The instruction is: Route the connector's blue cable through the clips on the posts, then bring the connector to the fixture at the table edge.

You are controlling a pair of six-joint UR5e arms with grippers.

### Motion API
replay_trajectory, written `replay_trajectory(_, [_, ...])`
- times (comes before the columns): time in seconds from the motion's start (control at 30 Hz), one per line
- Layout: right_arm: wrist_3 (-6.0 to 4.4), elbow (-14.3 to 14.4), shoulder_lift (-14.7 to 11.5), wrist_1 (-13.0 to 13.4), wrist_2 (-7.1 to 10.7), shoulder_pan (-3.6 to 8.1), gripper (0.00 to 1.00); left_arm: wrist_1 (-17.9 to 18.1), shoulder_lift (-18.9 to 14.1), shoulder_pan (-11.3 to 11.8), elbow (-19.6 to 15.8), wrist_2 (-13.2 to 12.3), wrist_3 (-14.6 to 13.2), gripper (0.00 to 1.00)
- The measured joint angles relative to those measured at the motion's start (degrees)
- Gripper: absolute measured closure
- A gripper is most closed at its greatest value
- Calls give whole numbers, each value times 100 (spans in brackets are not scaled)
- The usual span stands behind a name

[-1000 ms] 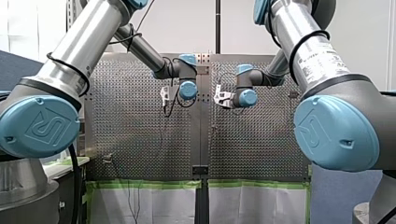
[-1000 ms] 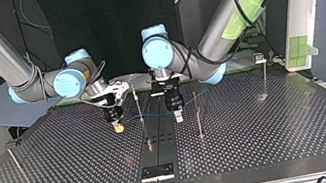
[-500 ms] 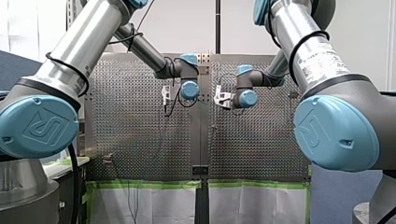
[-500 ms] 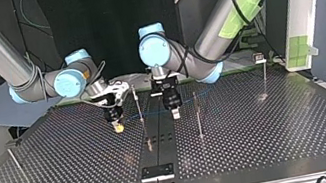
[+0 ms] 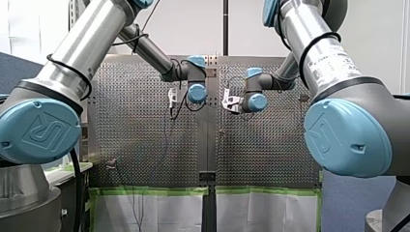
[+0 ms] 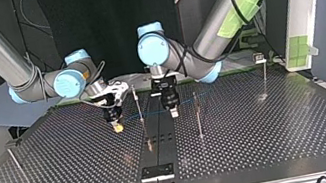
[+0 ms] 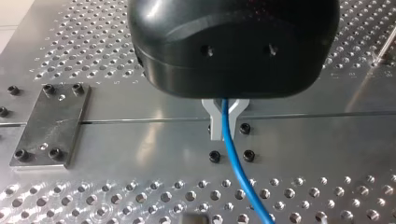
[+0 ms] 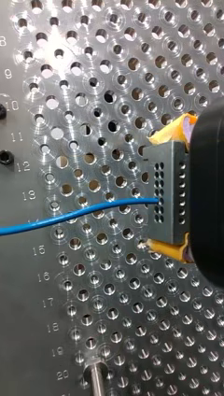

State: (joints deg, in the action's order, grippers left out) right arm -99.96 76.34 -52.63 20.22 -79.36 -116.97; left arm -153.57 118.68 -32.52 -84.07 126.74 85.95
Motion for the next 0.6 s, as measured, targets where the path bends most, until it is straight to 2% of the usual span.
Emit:
replay_trajectory(0.2, [13,3,1,-103,-5,16,100,-35,0,-39,-32,6,-23,100])
replay_trajectory(0.3, [74,3,2,-219,-26,18,100,11,3,-50,-114,10,-42,100])
replay_trajectory(0.6, [448,53,1,-655,-252,-21,100,226,6,-62,-352,4,-60,100])
